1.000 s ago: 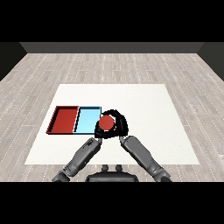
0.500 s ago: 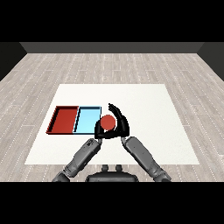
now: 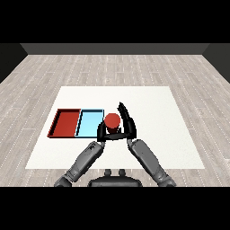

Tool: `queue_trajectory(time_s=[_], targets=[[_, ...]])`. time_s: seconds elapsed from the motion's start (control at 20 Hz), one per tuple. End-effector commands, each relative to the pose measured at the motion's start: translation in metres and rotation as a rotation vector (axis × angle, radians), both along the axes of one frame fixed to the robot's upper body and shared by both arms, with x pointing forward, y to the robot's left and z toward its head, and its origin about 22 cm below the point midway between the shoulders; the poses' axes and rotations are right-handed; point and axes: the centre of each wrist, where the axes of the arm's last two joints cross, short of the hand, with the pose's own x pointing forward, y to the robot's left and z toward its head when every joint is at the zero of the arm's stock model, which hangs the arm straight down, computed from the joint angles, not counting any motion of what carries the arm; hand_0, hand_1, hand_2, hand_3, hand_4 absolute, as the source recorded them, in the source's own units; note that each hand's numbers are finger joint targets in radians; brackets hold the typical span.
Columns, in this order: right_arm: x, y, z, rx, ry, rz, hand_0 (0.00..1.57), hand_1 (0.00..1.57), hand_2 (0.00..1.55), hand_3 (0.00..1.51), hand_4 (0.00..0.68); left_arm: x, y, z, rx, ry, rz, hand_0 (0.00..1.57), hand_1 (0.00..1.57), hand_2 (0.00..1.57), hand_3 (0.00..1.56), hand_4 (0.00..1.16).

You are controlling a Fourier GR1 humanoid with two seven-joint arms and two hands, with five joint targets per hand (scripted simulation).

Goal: Pick the red can and put it in the red box

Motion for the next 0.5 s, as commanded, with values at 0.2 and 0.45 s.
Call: queue_trajectory(time_s=[0.2, 0.45], targets=[[-0.016, -0.051, 0.005, 0.052, -0.043, -0.008, 0.00, 0.00, 0.00, 0.00, 0.000, 0.008, 0.012, -0.002, 0.008, -0.038, 0.029, 1.57, 1.57, 1.56, 1.46, 1.13], [-0.027, -0.067, 0.016, 0.114, -0.056, -0.050, 0.00, 0.00, 0.00, 0.00, 0.000, 0.017, 0.045, 0.012, 0.025, -0.036, 0.085, 1.57, 1.57, 1.57, 1.47, 1.13]])
